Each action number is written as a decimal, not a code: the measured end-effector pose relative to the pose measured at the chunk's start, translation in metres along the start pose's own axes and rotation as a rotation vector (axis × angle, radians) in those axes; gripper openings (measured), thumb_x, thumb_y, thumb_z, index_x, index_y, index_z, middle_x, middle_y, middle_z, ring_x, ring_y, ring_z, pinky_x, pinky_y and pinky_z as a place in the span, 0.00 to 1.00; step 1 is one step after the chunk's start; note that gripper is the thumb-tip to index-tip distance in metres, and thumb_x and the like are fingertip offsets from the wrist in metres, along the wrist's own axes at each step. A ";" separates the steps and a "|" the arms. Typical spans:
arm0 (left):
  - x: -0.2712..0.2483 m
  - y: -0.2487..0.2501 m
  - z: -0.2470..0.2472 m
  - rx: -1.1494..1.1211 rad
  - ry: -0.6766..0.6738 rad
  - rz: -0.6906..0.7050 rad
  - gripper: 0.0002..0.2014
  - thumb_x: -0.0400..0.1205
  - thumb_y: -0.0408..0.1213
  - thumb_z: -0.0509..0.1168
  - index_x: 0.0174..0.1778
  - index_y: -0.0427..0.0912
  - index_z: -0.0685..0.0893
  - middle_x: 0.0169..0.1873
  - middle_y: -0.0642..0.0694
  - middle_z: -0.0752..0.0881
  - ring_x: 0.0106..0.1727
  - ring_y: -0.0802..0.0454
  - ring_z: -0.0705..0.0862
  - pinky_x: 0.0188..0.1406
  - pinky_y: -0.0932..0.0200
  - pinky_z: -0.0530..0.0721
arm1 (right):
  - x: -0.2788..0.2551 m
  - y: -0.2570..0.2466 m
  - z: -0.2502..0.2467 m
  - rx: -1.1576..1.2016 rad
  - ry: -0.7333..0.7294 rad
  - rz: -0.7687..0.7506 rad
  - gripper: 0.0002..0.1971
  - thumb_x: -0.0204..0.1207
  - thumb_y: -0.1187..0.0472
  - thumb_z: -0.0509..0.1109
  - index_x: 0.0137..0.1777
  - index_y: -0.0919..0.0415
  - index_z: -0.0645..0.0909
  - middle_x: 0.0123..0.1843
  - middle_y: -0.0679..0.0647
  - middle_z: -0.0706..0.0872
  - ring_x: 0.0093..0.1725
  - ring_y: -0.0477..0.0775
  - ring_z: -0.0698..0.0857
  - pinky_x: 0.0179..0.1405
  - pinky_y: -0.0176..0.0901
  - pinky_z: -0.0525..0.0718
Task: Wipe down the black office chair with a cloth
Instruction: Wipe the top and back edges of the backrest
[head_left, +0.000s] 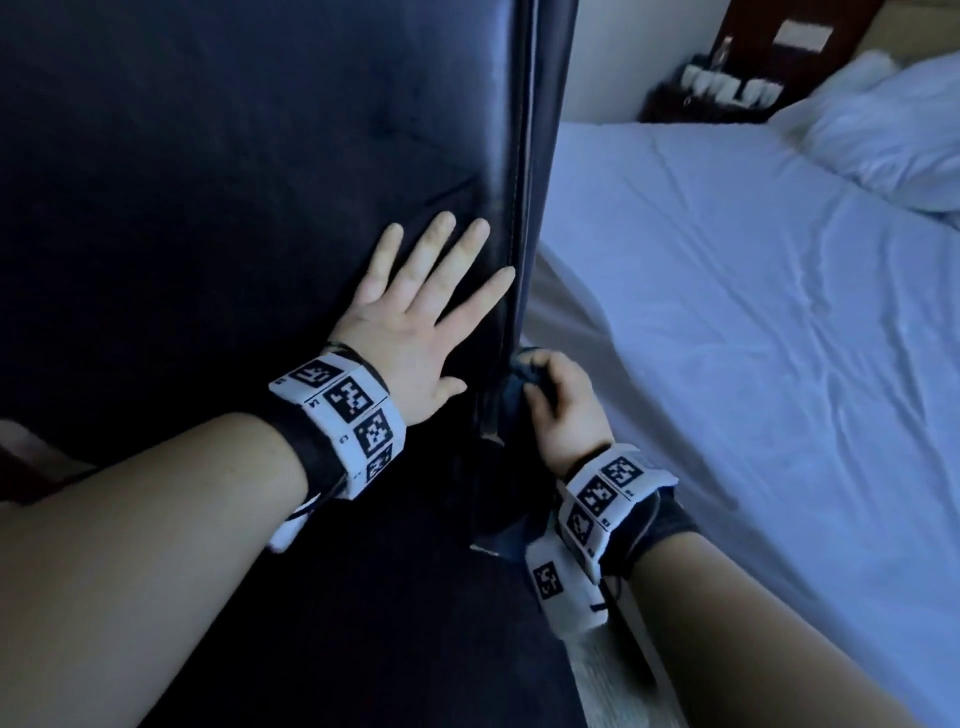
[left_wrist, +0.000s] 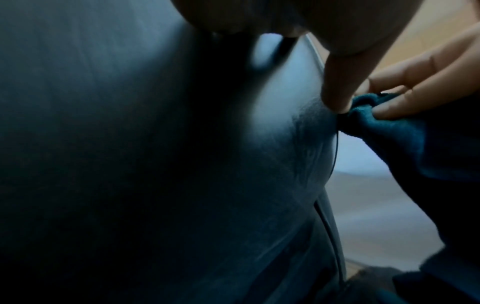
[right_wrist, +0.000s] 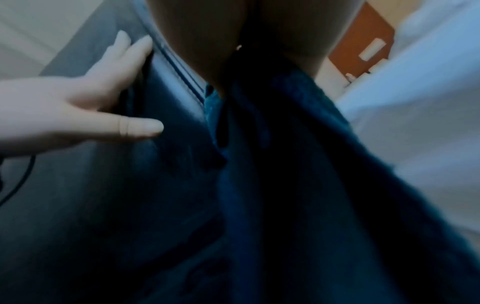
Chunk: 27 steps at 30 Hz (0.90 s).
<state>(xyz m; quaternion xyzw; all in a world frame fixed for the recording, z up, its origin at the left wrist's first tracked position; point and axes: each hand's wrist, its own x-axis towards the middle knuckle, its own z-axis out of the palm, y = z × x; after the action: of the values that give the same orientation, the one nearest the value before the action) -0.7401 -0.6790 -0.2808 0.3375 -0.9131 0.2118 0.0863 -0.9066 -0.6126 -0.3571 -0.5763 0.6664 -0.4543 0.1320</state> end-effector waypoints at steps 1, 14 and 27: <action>-0.001 0.007 0.005 -0.014 0.054 -0.012 0.58 0.74 0.63 0.62 0.69 0.53 0.14 0.66 0.45 0.10 0.70 0.43 0.14 0.67 0.41 0.17 | -0.001 0.008 -0.005 -0.023 0.003 -0.078 0.13 0.76 0.75 0.62 0.58 0.63 0.78 0.56 0.60 0.79 0.51 0.35 0.70 0.54 0.11 0.60; -0.002 0.061 0.030 -0.084 0.340 -0.141 0.58 0.72 0.57 0.69 0.73 0.49 0.24 0.78 0.36 0.29 0.79 0.36 0.28 0.73 0.38 0.28 | -0.005 0.062 -0.040 -0.064 0.303 -0.635 0.13 0.76 0.64 0.62 0.57 0.66 0.81 0.50 0.57 0.80 0.53 0.35 0.71 0.60 0.14 0.62; 0.013 0.053 0.036 -0.037 0.221 -0.222 0.64 0.69 0.59 0.72 0.66 0.48 0.15 0.74 0.37 0.21 0.76 0.36 0.23 0.71 0.39 0.24 | 0.017 0.040 -0.016 0.029 0.401 -0.779 0.12 0.74 0.65 0.64 0.57 0.64 0.79 0.53 0.54 0.72 0.52 0.32 0.70 0.60 0.15 0.63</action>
<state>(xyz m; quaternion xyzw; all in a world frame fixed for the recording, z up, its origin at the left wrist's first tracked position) -0.7844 -0.6664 -0.3262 0.4093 -0.8589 0.2199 0.2155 -0.9487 -0.6240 -0.3729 -0.6832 0.4053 -0.5823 -0.1731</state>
